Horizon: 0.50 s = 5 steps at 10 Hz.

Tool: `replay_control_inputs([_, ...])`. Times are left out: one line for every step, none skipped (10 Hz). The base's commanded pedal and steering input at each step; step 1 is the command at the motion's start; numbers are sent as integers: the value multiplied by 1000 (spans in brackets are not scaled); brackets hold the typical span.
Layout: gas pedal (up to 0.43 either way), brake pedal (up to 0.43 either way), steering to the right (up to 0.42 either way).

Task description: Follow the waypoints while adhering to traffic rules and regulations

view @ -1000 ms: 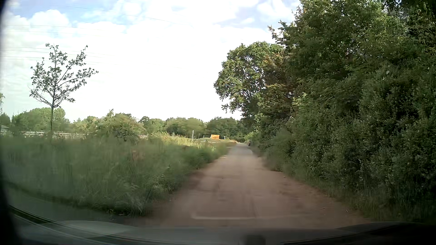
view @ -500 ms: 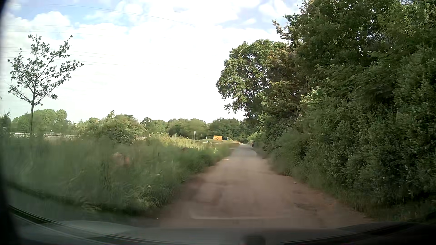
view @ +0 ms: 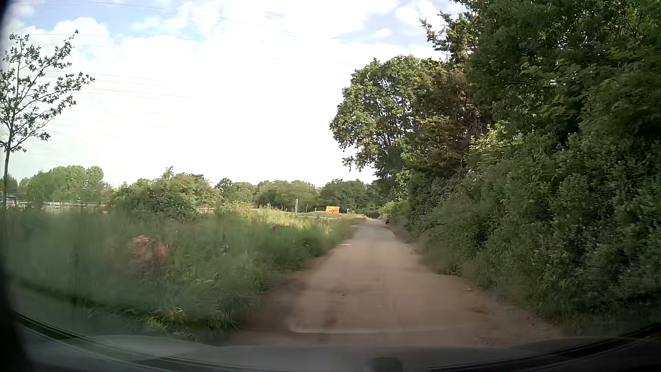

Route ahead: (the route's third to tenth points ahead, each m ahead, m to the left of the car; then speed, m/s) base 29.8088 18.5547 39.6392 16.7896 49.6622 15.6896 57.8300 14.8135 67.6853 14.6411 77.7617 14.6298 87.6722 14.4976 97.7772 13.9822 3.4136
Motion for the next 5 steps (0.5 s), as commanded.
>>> replay_control_inputs([98, 30, -15])
replay_control_inputs([98, 30, -14])
replay_control_inputs([98, 30, -11])
replay_control_inputs([98, 30, -5])
replay_control_inputs([87, 30, -5])
